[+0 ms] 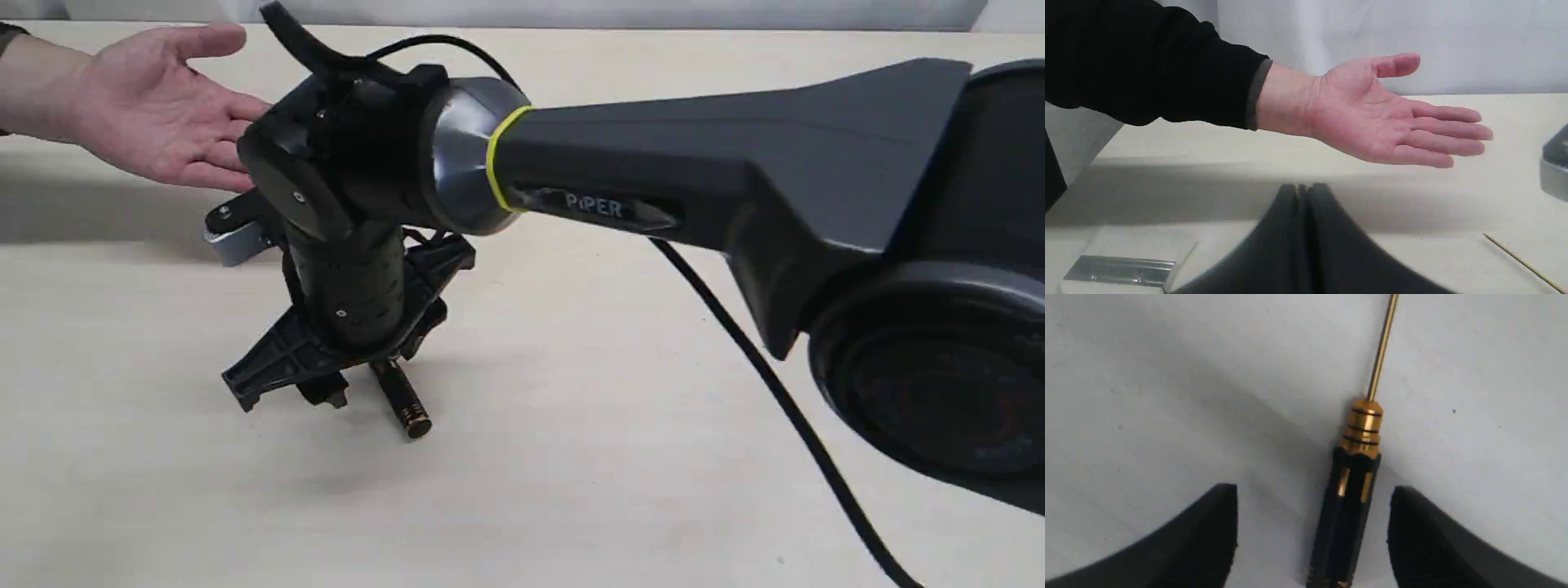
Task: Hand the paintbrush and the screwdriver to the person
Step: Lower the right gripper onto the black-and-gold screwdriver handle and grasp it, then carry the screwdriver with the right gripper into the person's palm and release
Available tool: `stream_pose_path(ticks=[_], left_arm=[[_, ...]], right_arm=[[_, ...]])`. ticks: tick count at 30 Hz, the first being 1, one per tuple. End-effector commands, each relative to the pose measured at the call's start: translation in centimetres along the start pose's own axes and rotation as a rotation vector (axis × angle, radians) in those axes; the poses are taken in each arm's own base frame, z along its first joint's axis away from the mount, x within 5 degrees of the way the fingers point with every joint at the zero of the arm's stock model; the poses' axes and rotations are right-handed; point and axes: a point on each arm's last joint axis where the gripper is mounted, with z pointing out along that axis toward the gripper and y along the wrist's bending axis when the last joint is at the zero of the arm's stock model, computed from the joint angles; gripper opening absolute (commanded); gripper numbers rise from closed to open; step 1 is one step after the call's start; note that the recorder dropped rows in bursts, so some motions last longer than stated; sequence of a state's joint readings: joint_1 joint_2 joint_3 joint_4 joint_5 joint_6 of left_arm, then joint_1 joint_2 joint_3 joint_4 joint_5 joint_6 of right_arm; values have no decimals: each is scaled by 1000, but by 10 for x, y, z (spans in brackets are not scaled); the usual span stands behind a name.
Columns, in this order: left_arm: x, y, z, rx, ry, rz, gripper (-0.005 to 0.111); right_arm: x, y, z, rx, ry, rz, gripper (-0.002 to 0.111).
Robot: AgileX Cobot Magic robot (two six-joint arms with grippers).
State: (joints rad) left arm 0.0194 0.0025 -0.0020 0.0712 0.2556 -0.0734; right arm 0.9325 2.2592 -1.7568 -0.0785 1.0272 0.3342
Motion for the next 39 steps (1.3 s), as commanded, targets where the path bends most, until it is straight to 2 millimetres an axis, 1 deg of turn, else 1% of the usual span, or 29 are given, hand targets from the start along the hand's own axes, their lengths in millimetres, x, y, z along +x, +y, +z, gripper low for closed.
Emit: stream_pose_path(ticks=[1,7,12,14,16,19,21,23,25,26,29,30,31,34,35,36,37,39], left_arm=[[0,-1,0,10,-6,-5,0],[0,-1,0,10,-6,-5,0],[0,-1,0,9,-7,-3,0],[0,-1,0,9,-7,-3,0],[0,-1,0,9,-7,-3,0],[0,-1,0,9,-7,-3,0],[0,-1,0,9,-7,-3,0],[0,-1,0,9,-7,-3,0],[0,-1,0,9,-7,-3,0],[0,-1,0,9,-7,-3,0],[0,-1,0,9,-7,-3,0],[0,-1,0,9,-7,-3,0],[0,-1,0,9,-7,-3,0],[0,-1,0,9,-7,-3,0],[0,-1,0,9,-7,-3,0],[0,-1,0,9,-7,-3,0],[0,-1,0,9,-7,-3,0],[0,-1,0,10,-4,-5,0]], right_arm=[[1,1,15,4,23,-9,57],[4,3,42,13,62,-10,57],[6,4,59,9,88,-4,57],[7,4,62,13,98,-5,51],[8,4,62,14,103,-5,35],[9,3,59,18,115,-14,15],[9,3,53,19,124,-51,5],[10,2,43,21,125,-60,4],[7,1,29,19,100,-60,4],[6,1,19,13,78,-59,4],[0,0,-19,-22,-31,-51,4],[-3,0,-38,-41,-90,-47,4],[-4,1,-51,-54,-132,-48,4],[-8,2,-103,-104,-325,-64,4],[-9,6,-116,-126,-392,-71,4],[-10,5,-131,-143,-468,-75,4],[-13,5,-144,-160,-542,-79,4],[-17,7,-160,-194,-657,-80,4]])
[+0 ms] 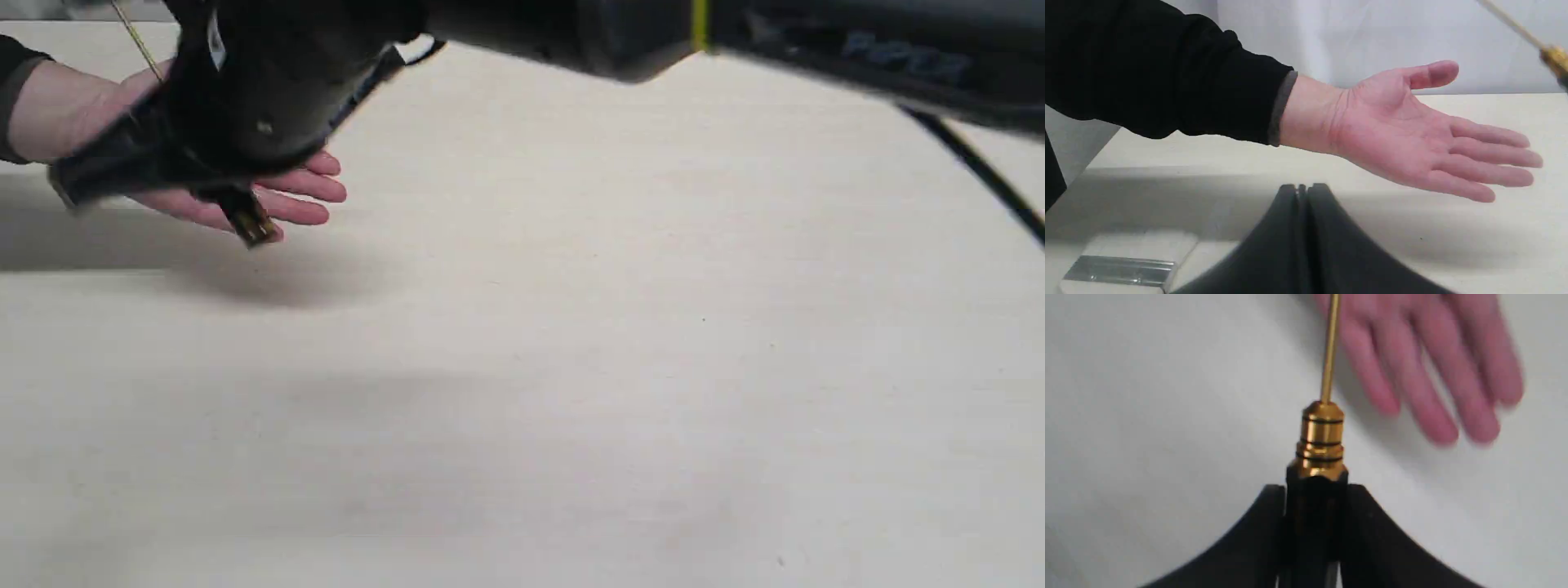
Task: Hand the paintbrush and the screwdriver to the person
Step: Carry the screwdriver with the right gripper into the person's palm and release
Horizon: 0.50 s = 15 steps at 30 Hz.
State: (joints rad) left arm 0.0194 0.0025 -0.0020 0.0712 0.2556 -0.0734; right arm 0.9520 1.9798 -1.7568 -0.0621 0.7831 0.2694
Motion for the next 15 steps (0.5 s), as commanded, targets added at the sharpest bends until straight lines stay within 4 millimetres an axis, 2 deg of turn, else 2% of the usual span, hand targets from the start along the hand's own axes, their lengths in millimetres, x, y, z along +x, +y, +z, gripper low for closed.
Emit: stream_pose_path(ticks=[1,4,7,13,15], left_arm=[[0,-1,0,10,-4,-5,0],[0,-1,0,10,-6,-5,0],[0,-1,0,10,-6,-5,0],[0,-1,0,10,-6,-5,0],[0,-1,0,10,-6,-5,0]], right_arm=[[-19,4,-18,-43,-198,-33,4],[-26,1,-9,-47,-275,-39,4],[-25,-4,16,-32,-241,-32,4],[-9,-9,74,2,-164,-63,5],[-6,-11,85,0,-171,-62,10]])
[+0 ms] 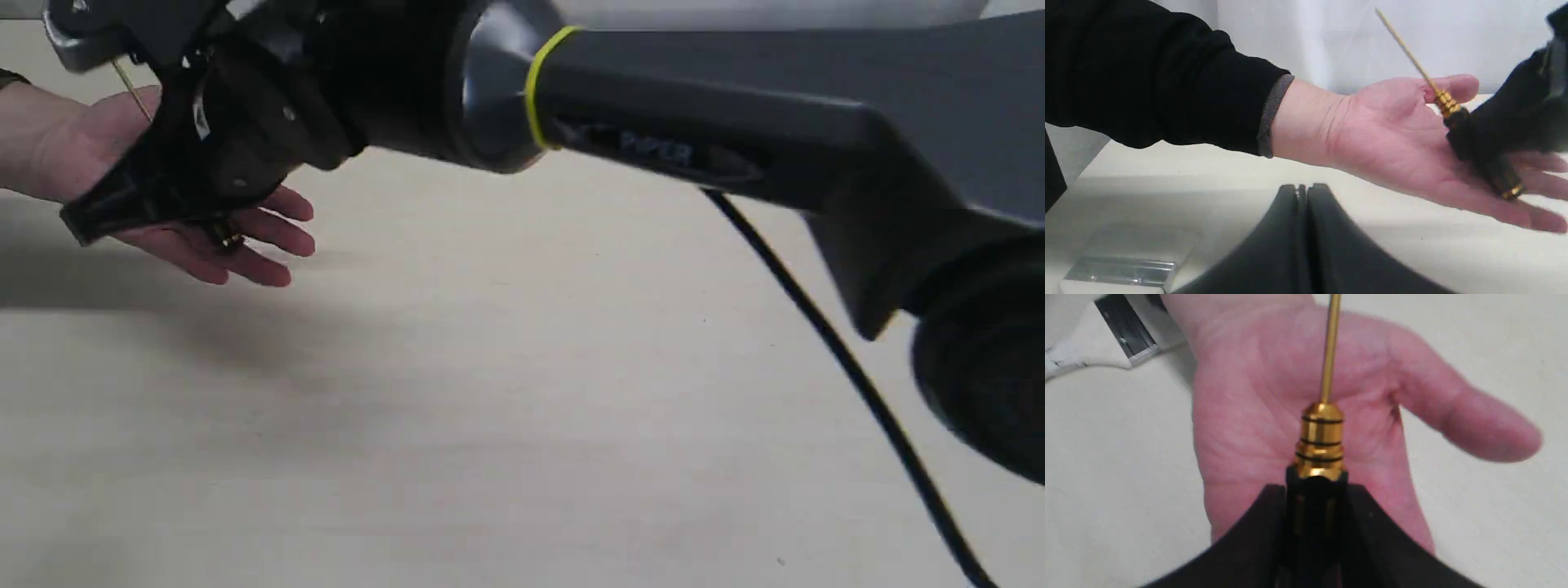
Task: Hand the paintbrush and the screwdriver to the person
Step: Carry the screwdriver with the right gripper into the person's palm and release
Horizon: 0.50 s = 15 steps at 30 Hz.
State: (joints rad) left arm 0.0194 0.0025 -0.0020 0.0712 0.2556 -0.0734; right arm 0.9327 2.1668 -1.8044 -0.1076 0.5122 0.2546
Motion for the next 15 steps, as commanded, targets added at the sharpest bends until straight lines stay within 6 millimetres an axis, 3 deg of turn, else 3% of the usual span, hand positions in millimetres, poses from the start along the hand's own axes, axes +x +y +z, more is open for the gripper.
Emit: stream_pose_path(ticks=[1,6,8,12,15], left_arm=[[0,-1,0,10,-6,-5,0],[0,-1,0,10,-6,-5,0],[0,-1,0,10,-6,-5,0],[0,-1,0,10,-6,-5,0],[0,-1,0,9,-9,-1,0]], right_arm=[[1,-5,14,1,-40,-14,15],[1,-5,12,5,-29,-13,42],[-3,-6,3,10,-17,-12,46],[-10,-8,-23,27,16,-8,45],[-19,-13,-49,45,28,2,25]])
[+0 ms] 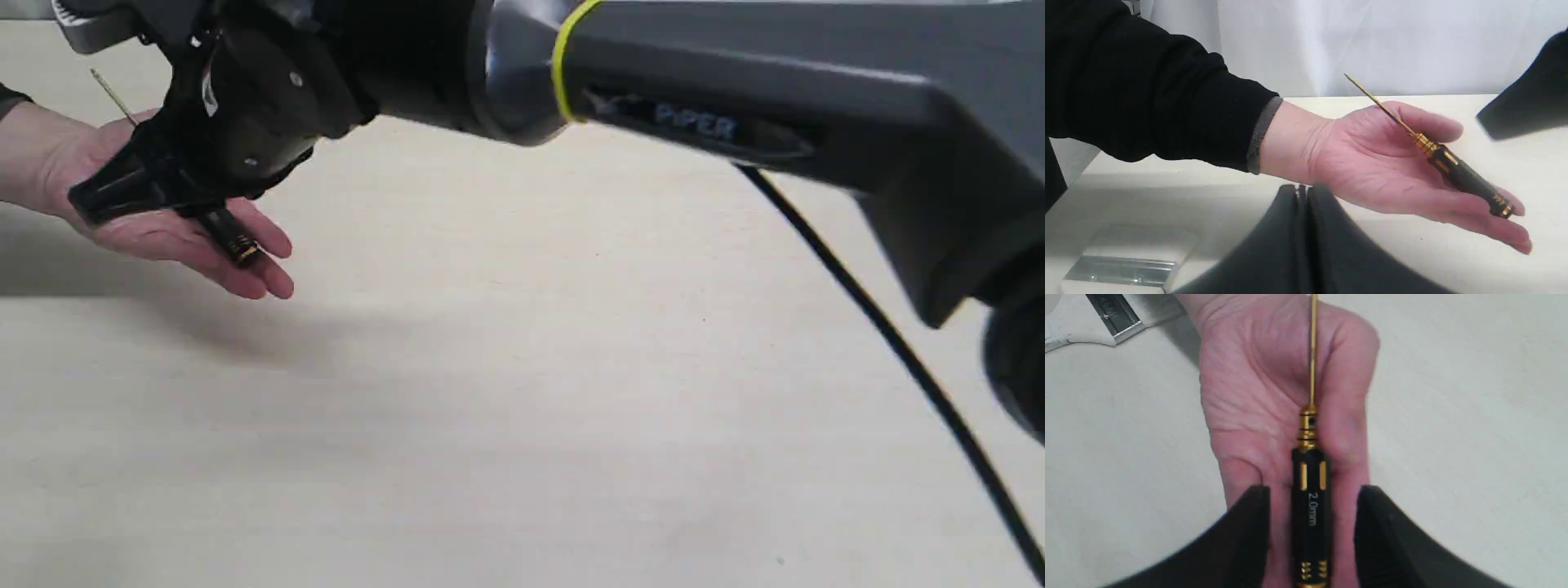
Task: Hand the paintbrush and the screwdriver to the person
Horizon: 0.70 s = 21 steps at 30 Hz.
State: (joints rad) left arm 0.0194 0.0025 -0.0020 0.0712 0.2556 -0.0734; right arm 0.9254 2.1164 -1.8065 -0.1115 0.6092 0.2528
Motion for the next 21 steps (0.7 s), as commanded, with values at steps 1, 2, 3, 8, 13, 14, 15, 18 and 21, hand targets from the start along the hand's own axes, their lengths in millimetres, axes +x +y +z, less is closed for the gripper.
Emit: stream_pose_path(ticks=[1,2,3,8,13,14,15,18,21], left_arm=[[0,-1,0,9,-7,-1,0],[0,-1,0,9,-7,-1,0],[0,-1,0,9,-7,-1,0],[0,-1,0,9,-7,-1,0],[0,-1,0,9,-7,-1,0],[0,-1,0,9,-7,-1,0],[0,-1,0,9,-7,-1,0],[0,-1,0,9,-7,-1,0],[0,-1,0,9,-7,-1,0]], right_arm=[[-14,-10,-36,23,-20,2,16],[-15,-11,-43,24,-26,5,9],[-16,-12,-50,24,-38,3,4],[-11,-14,-89,6,-163,-18,5],[27,-19,-116,-25,-235,-32,5],[35,-20,-121,-30,-243,-34,5],[45,-22,-127,-29,-251,-46,5],[71,-26,-146,-36,-265,-57,5],[97,-30,-166,-48,-286,-56,5]])
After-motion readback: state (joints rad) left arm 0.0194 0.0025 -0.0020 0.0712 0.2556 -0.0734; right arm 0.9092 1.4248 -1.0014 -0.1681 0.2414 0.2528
